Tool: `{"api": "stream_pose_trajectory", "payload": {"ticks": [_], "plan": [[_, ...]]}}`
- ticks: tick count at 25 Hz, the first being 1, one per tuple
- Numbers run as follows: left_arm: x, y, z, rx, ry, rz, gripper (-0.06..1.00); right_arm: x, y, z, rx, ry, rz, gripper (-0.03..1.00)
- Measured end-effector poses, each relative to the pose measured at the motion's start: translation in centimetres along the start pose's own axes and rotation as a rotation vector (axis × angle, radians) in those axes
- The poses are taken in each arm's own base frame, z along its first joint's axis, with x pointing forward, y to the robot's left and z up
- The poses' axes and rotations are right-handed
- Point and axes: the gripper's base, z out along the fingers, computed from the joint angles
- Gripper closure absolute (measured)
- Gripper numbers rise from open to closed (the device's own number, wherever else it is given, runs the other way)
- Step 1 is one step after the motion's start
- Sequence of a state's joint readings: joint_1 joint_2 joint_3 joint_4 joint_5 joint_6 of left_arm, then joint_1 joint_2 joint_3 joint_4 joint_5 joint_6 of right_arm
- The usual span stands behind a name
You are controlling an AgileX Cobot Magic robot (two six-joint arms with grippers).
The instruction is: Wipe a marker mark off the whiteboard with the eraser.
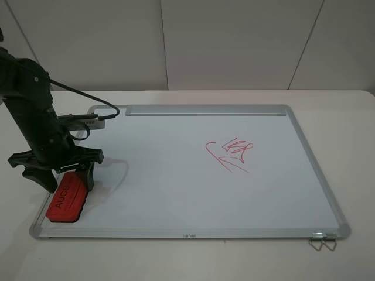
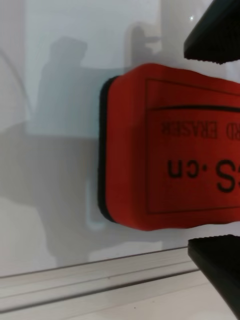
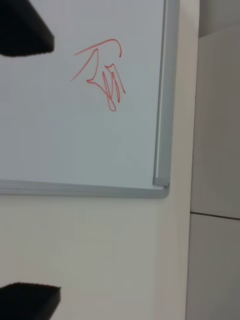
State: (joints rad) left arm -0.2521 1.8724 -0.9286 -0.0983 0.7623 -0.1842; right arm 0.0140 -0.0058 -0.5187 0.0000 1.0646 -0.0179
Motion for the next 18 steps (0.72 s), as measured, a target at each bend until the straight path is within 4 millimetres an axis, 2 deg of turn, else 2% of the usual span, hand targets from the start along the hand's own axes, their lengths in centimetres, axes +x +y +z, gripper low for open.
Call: {"api": "stream_pose_trajectory", "payload": {"ticks": [4,8,15,18], "plan": [[0.0,0.0,-0.5,0.004,-0.017,0.013,0.23,0.0,0.0,0.0,0.0,0.0,0.0,0.14],[0.1,-0.1,-2.2,0.02,-0.08,0.018,0.18,0.0,0.0,0.0,0.0,0.0,0.0,0.14],[0.8,-0.2,-7.1,0.057,-0.268,0.073,0.17,0.0,0.0,0.0,0.0,0.0,0.0,0.14],[1.6,-0.2,-10.1,0.074,-0.38,0.111,0.17,0.0,0.0,0.0,0.0,0.0,0.0,0.14]]}}
